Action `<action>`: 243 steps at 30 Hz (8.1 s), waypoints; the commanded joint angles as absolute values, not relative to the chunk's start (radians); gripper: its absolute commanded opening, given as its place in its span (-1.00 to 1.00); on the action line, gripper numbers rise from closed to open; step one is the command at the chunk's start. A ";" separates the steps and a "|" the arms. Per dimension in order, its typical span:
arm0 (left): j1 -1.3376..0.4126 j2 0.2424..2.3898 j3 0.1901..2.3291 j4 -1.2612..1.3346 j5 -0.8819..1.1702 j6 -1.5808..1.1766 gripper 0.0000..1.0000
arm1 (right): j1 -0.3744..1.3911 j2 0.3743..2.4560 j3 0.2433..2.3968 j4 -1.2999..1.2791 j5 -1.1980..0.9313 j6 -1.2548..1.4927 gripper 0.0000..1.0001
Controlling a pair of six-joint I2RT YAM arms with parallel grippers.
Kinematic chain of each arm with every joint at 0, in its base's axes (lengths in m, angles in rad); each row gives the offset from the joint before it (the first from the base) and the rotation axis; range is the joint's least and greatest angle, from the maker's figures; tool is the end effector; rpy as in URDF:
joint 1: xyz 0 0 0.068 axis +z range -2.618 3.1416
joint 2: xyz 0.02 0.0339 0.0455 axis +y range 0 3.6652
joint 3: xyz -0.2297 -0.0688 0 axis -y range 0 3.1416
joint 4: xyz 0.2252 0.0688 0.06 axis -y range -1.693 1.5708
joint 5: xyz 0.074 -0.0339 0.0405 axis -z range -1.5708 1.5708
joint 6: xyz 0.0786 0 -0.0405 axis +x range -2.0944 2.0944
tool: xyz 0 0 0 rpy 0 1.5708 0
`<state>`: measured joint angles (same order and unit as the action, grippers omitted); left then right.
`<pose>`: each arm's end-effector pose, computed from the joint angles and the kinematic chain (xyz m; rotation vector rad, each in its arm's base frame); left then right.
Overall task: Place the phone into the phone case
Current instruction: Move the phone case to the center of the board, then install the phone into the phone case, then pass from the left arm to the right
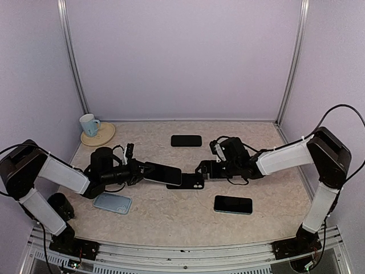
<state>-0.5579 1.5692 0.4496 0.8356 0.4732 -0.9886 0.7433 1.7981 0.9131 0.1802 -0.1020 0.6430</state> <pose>0.2440 -0.1945 0.1264 -0.0770 2.1110 -1.4474 0.2720 0.2608 0.1024 -0.1780 2.4092 0.8081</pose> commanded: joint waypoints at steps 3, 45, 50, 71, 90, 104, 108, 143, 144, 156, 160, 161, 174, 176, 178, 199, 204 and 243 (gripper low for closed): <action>-0.574 1.610 0.528 0.882 0.452 -1.006 -1.00 | 0.752 1.643 0.926 0.125 0.154 0.359 0.99; -0.663 1.867 0.799 0.731 0.419 -1.055 -1.00 | 0.619 1.656 0.845 0.183 -0.283 -0.228 0.99; -0.666 1.880 0.817 0.710 0.425 -1.068 -1.00 | 0.590 1.694 0.863 0.178 -0.314 -0.240 0.97; -0.686 1.918 0.849 0.692 0.411 -1.079 -1.00 | 0.587 1.832 0.965 0.074 -0.124 -0.163 0.90; -0.698 1.942 0.872 0.666 0.409 -1.121 -1.00 | 0.676 1.900 1.000 0.042 -0.121 -0.117 0.89; -0.709 1.963 0.882 0.595 0.388 -1.145 -1.00 | 0.715 1.917 0.997 0.042 -0.121 -0.098 0.89; -0.709 1.972 0.888 0.575 0.385 -1.151 -1.00 | 0.723 1.922 0.997 0.046 -0.129 -0.096 0.90; -0.738 2.026 0.830 0.728 0.420 -1.142 -1.00 | 0.755 1.920 0.994 0.049 -0.157 -0.109 0.99; -0.733 2.021 0.825 0.730 0.419 -1.141 -1.00 | 0.754 1.916 0.994 0.045 -0.147 -0.109 0.99; -0.703 1.939 0.758 0.789 0.420 -1.113 -1.00 | 0.739 1.826 0.991 -0.015 -0.107 -0.094 0.99; -0.700 1.916 0.739 0.818 0.420 -1.103 -1.00 | 0.700 1.751 0.959 -0.003 -0.234 -0.058 0.99; -0.698 1.910 0.734 0.830 0.421 -1.103 -1.00 | 0.690 1.735 0.952 0.022 -0.263 -0.048 0.99; -0.698 1.849 0.684 0.999 0.449 -1.084 -1.00 | 0.613 1.640 0.895 0.124 -0.620 0.097 0.99; -0.698 1.835 0.673 1.028 0.455 -1.079 -1.00 | 0.609 1.640 0.894 0.130 -0.641 0.110 0.99; -0.698 1.819 0.664 1.053 0.458 -1.071 -1.00 | 0.606 1.640 0.890 0.146 -0.663 0.124 1.00; -0.717 1.752 0.612 1.223 0.475 -1.046 -1.00 | 0.609 1.728 0.892 0.295 -0.864 0.318 0.98; -0.731 1.737 0.607 1.234 0.469 -1.019 -1.00 | 0.627 1.749 0.893 0.352 -0.902 0.373 0.95; -0.769 1.688 0.591 1.131 0.387 -0.923 -1.00 | 0.683 1.791 0.905 0.513 -1.017 0.549 -0.35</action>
<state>-0.7605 1.7081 0.5930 1.1194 0.4141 -0.9291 0.6674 1.7893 0.9058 0.4351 -0.9699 0.5663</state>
